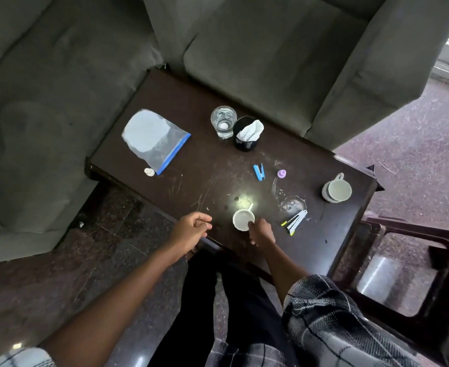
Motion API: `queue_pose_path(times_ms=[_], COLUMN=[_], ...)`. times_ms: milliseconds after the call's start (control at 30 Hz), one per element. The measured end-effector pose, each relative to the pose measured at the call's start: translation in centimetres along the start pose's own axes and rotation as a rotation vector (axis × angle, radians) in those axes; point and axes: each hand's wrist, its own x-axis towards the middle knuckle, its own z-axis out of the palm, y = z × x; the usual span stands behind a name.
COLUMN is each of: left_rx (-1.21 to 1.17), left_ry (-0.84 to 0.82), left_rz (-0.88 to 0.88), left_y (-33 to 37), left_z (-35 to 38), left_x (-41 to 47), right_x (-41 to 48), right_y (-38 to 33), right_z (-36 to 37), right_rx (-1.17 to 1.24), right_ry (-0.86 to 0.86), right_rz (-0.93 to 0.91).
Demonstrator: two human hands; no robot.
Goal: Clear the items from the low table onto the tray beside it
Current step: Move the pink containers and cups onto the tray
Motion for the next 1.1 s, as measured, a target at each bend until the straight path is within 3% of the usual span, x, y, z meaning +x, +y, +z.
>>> queue_pose_path(times_ms=[133, 300, 400, 533, 700, 767, 833, 933, 967, 1100], left_rx=[0.044, 0.203, 0.341, 0.357, 0.320, 0.323, 0.302, 0.268, 0.270, 0.277], left_ry=[-0.021, -0.066, -0.111, -0.180, -0.060, -0.004, 0.024, 0.017, 0.010, -0.013], left_rz=[0.012, 0.049, 0.172, 0.383, 0.550, 0.558, 0.549, 0.544, 0.536, 0.536], left_y=[0.2, 0.1, 0.8, 3.2, 5.9, 6.5, 7.2, 8.4, 8.9, 10.4], left_z=[-0.4, -1.3, -1.3, -0.1, 1.3, 1.5, 1.7, 2.6, 2.9, 4.0], left_x=[0.5, 0.9, 0.8, 0.8, 0.9, 1.1, 1.3, 1.7, 1.8, 2.6], right_x=[-1.0, -2.2, -5.3, -9.6, -11.7, -11.5, -9.3, -3.3, -1.6, 3.0], right_y=[-1.0, -2.5, -4.4, -6.0, -6.8, -6.3, -5.1, -1.7, -0.5, 2.9], right_z=[-1.0, -3.4, -6.0, -8.9, -10.8, -12.3, -14.1, -17.3, -18.2, -20.4], right_rx=[-0.108, -0.211, -0.273, -0.288, -0.093, 0.101, 0.205, -0.005, -0.101, -0.328], right_ry=[0.030, -0.012, 0.034, 0.090, 0.029, -0.079, 0.008, 0.420, 0.487, 0.450], right_rz=[0.013, -0.136, -0.280, -0.450, -0.518, -0.503, -0.447, -0.332, -0.273, -0.091])
